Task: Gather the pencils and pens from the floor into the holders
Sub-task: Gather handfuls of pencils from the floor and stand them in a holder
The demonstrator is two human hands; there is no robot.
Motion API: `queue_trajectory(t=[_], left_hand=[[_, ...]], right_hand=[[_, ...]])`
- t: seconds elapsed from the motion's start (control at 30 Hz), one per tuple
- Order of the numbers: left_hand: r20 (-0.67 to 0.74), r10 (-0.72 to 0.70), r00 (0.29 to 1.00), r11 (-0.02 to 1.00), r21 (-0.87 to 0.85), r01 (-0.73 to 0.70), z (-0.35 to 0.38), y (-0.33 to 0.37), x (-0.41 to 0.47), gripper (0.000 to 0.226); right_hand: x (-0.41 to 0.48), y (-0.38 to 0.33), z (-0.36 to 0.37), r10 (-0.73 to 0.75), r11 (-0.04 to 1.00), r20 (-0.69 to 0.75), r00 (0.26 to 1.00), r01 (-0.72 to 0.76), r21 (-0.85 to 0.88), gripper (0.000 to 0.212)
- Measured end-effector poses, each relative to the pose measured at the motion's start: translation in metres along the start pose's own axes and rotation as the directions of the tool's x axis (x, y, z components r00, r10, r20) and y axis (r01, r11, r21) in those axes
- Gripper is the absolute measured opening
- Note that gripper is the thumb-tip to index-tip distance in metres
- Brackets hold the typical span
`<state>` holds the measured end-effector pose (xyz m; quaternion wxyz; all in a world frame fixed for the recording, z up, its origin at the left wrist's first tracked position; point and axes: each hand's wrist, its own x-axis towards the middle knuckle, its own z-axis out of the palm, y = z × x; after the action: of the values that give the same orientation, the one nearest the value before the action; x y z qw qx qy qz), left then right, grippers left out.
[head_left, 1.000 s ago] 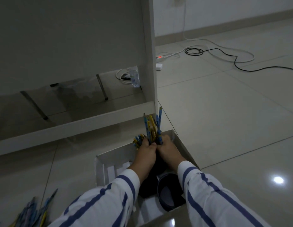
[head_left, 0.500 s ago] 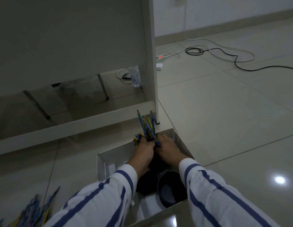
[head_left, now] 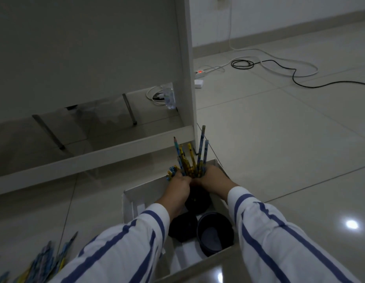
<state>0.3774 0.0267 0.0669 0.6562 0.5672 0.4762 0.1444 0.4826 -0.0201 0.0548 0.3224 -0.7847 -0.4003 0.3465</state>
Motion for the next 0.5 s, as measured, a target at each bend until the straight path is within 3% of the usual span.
queue_trajectory(t=[0.23,0.33,0.5], left_hand=[[-0.001,-0.033,0.999,0.989,0.142,0.033,0.001,-0.009,0.002,0.035],[-0.031,-0.009,0.999,0.984,0.178,0.015,0.006,-0.007,0.0,0.034],[-0.06,0.057,0.997,0.975,0.22,-0.043,0.007,-0.009,-0.003,0.038]], right_hand=[[-0.001,0.011,0.005,0.027,0.996,0.066,0.997,-0.022,-0.083,0.036],[-0.001,0.013,0.004,0.039,0.997,0.074,0.996,-0.034,-0.068,0.035],[0.001,0.012,0.008,0.034,0.98,0.057,0.998,-0.022,-0.199,0.029]])
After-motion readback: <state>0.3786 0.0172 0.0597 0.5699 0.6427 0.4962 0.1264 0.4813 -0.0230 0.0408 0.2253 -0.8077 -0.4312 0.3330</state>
